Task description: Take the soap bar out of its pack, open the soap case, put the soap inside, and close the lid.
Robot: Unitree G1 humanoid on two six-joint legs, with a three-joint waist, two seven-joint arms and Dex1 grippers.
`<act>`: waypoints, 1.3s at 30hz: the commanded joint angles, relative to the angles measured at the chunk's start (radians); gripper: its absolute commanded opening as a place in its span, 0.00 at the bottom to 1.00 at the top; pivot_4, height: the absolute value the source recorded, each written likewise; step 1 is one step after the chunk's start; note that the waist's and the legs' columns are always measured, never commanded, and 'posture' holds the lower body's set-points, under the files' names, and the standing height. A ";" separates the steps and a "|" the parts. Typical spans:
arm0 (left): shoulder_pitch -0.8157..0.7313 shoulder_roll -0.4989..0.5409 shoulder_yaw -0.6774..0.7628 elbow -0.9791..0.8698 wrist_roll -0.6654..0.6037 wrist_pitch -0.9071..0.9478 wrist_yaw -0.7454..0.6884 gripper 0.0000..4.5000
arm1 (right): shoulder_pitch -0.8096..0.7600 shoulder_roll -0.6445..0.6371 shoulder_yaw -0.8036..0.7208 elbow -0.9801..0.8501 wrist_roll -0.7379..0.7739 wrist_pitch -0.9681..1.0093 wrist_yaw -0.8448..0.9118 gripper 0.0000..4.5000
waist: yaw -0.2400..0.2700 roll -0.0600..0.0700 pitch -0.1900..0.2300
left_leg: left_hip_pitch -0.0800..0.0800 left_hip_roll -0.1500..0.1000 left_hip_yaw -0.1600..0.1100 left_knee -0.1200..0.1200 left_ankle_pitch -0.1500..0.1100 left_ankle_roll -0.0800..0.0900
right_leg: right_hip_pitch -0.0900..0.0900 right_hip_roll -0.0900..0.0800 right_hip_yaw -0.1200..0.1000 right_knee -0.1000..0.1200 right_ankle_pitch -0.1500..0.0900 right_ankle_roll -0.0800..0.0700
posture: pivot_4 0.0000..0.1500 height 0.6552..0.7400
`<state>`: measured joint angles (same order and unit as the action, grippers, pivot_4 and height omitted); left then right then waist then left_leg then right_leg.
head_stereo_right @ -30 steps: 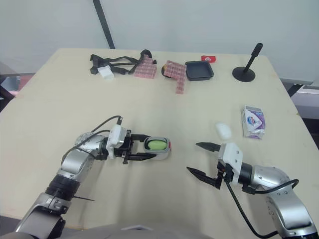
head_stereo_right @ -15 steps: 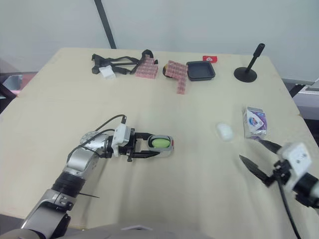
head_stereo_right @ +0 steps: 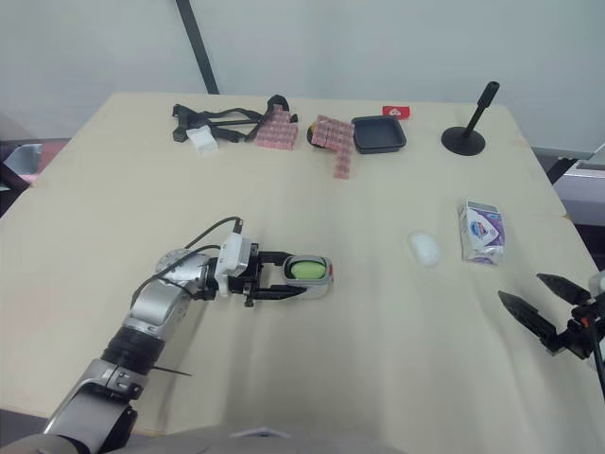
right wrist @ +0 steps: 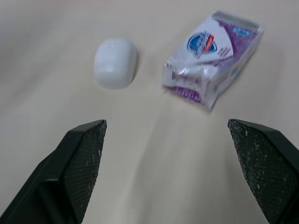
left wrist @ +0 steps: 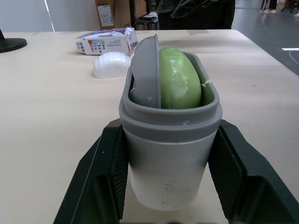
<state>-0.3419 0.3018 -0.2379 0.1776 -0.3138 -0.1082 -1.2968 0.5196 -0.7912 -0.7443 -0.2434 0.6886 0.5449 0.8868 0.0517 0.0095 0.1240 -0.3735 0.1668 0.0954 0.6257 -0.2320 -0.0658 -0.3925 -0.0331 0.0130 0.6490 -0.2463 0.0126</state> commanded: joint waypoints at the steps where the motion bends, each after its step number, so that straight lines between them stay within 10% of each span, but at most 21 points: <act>1: -0.016 0.004 0.006 -0.045 -0.020 0.004 0.005 0.42 | -0.026 -0.125 -0.028 -0.091 0.070 0.215 -0.030 0.99 | -0.002 0.001 0.000 | 0.000 0.000 0.000 0.000 0.000 0.000 | 0.000 0.000 0.000 0.000 0.000 0.000 | 1.00 0.97; 11: -0.020 0.000 0.000 -0.047 -0.011 0.016 0.031 0.42 | -0.543 -0.247 0.100 -0.196 0.408 0.757 -0.360 0.99 | 0.016 0.002 0.000 | 0.001 0.000 0.000 0.000 0.001 0.000 | 0.000 0.001 0.000 0.000 0.001 0.001 | 1.00 0.97; 18: -0.011 -0.003 -0.011 -0.055 -0.005 0.015 0.048 0.42 | -0.820 -0.238 0.310 -0.170 0.373 0.923 -0.520 0.99 | 0.035 0.002 -0.001 | 0.001 0.000 0.000 0.001 0.004 -0.005 | -0.003 0.001 0.000 0.001 0.003 0.005 | 1.00 0.97; 24: -0.012 -0.013 -0.014 -0.050 0.004 0.009 0.068 0.42 | -1.111 -0.269 0.578 0.164 0.397 1.070 -0.670 0.99 | 0.034 0.002 0.000 | 0.000 -0.001 0.002 0.001 0.004 -0.007 | -0.003 0.001 0.002 0.000 0.003 0.005 | 1.00 0.97; 39: -0.002 -0.025 -0.027 -0.047 0.018 0.001 0.089 0.42 | -1.259 -0.233 0.855 0.273 0.383 1.070 -0.698 0.99 | 0.049 0.002 0.000 | -0.001 -0.001 0.002 0.000 0.004 -0.012 | 0.000 0.005 0.002 0.000 0.003 0.006 | 1.00 0.97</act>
<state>-0.3444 0.2788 -0.2602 0.1506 -0.2873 -0.0913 -1.2090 -0.7165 -1.0225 0.1130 0.0300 1.0803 1.6080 0.1842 0.1011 0.0117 0.1236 -0.3749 0.1659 0.0979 0.6260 -0.2278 -0.0780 -0.3924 -0.0281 0.0152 0.6488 -0.2432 0.0181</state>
